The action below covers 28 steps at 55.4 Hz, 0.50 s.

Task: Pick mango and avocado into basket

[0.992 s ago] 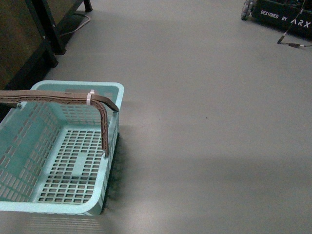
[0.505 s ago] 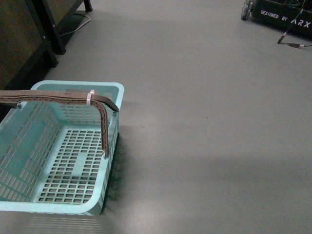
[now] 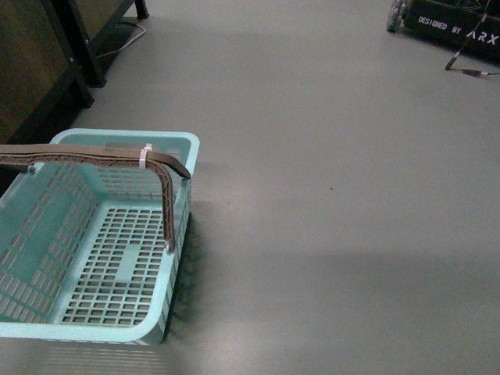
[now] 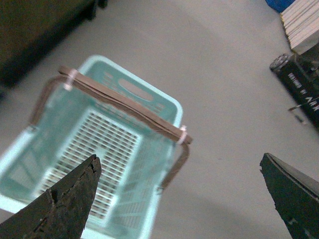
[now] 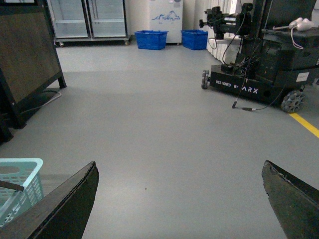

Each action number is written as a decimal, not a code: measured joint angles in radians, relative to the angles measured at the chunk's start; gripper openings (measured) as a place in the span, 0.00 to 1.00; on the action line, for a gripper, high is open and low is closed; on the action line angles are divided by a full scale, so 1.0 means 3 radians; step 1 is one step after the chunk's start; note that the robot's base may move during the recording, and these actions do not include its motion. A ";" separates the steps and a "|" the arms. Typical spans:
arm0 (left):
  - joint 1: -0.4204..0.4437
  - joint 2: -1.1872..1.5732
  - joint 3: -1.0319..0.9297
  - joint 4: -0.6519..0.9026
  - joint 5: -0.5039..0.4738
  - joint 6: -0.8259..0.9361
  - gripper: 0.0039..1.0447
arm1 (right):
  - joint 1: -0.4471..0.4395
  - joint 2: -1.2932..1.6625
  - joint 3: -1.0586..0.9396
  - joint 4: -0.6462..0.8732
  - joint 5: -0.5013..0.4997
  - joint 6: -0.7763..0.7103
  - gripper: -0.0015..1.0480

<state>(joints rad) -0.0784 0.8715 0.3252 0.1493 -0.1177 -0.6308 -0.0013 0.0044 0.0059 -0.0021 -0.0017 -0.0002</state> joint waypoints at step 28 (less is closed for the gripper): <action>-0.0193 0.3468 0.1451 0.1242 0.0188 -0.1780 0.93 | 0.0000 0.0000 0.0000 0.0000 -0.0001 0.0000 0.93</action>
<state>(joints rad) -0.1364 1.9118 0.7605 0.5220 -0.0612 -1.1648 -0.0013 0.0044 0.0059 -0.0021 -0.0021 -0.0002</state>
